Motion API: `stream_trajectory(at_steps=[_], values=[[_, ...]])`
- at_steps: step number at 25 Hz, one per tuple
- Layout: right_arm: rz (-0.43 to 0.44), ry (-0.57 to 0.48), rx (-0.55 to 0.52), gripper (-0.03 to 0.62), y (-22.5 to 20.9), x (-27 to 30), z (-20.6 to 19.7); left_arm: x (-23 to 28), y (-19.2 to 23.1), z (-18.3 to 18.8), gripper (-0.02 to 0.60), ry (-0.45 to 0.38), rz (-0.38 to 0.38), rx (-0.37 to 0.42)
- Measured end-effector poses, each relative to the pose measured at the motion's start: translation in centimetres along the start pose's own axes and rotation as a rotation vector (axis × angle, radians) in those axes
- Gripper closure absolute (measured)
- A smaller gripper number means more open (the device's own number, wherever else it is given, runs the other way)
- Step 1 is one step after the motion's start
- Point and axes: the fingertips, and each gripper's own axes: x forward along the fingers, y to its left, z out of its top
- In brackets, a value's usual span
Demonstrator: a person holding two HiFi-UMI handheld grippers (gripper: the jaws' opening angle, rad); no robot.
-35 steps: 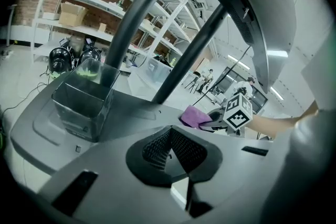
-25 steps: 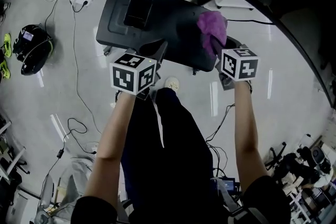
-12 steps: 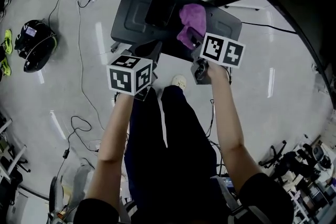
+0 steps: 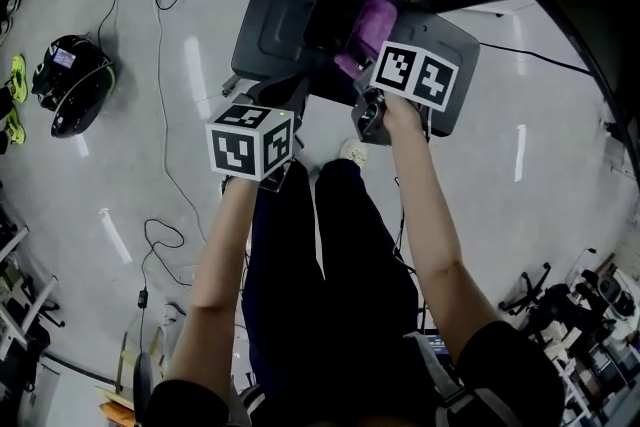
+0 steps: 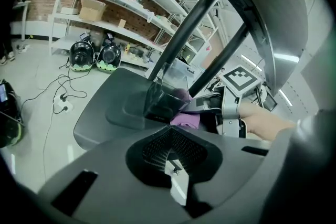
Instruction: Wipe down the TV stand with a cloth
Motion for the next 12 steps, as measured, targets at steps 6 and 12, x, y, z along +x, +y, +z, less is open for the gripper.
stream_trajectory(at_steps=[6, 12], values=[[-0.014, 0.003, -0.006, 0.505, -0.4, 0.8, -0.3, 0.2, 0.1, -0.2, 0.575, 0.016, -0.008, 0.001], [-0.029, -0.01, 0.023, 0.505, -2.8, -0.2, 0.0, 1.1, -0.8, -0.2, 0.574, 0.023, -0.014, 0.008]])
